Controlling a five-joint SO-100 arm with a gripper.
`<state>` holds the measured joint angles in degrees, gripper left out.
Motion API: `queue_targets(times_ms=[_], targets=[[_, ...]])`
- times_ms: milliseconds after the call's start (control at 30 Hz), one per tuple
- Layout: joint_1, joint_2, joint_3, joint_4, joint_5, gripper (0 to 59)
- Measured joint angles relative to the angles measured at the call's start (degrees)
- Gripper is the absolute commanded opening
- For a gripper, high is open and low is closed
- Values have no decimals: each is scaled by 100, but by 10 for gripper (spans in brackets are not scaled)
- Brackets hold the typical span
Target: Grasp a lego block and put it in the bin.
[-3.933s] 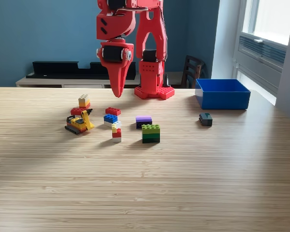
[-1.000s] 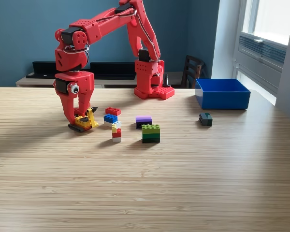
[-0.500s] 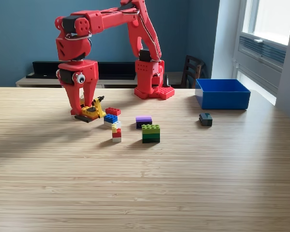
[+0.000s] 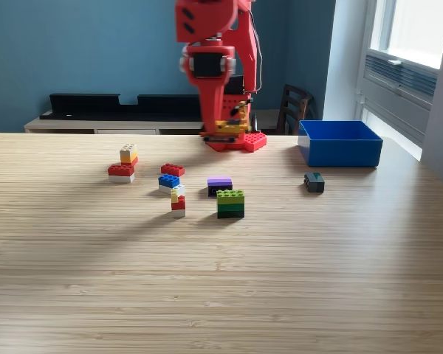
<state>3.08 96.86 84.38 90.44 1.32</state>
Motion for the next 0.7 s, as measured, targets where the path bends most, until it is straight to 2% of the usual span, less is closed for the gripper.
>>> queue_targets(times_ms=[100,233,433,700], targets=[[-923,413,554,62,141,1],[-2979,738,1099,62,158,1],[-4983,800,1222,62,-185,1],[-6407,844,1362,62,-545,1]])
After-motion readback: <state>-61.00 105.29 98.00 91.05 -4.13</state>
